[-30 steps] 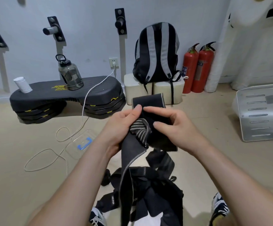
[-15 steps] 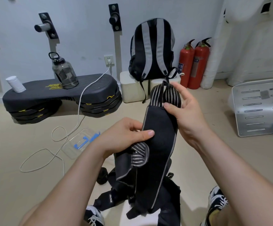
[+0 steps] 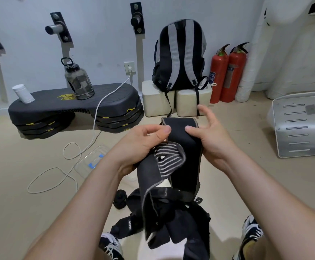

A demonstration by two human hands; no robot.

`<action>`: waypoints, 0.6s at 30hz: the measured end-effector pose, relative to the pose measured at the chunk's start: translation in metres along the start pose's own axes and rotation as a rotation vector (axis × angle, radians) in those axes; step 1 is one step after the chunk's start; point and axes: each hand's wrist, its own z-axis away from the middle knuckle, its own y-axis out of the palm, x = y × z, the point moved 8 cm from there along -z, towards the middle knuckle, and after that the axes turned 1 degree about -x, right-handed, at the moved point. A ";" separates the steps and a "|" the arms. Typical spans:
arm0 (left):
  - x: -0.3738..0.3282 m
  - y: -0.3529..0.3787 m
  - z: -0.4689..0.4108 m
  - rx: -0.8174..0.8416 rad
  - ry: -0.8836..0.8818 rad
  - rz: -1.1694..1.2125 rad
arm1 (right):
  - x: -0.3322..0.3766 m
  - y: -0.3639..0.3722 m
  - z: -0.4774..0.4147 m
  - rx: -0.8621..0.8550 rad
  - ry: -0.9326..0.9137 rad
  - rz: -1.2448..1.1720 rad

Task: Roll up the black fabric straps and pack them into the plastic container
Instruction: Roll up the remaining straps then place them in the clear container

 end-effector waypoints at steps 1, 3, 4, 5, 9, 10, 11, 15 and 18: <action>-0.002 -0.003 -0.001 -0.038 0.018 0.048 | 0.004 -0.006 -0.002 -0.039 -0.058 0.075; -0.005 -0.011 -0.004 -0.127 0.065 0.200 | 0.011 -0.010 -0.003 -0.077 -0.161 0.238; -0.006 -0.015 -0.005 -0.161 0.088 0.295 | 0.013 -0.008 -0.003 -0.074 -0.188 0.295; -0.006 -0.018 -0.006 -0.188 0.107 0.381 | 0.013 -0.004 -0.002 -0.048 -0.182 0.319; -0.006 -0.024 -0.009 -0.287 0.168 0.528 | -0.011 0.033 0.014 0.289 0.123 0.188; -0.005 -0.027 -0.010 -0.334 0.186 0.494 | -0.015 0.042 0.021 0.365 0.174 0.154; -0.004 -0.030 -0.010 -0.381 0.204 0.427 | -0.017 0.048 0.025 0.417 0.183 0.133; -0.005 -0.035 -0.010 -0.496 0.270 0.200 | -0.013 0.048 0.024 0.318 0.109 -0.021; -0.010 -0.032 -0.008 -0.519 0.322 0.107 | -0.010 0.036 0.015 0.195 0.054 -0.052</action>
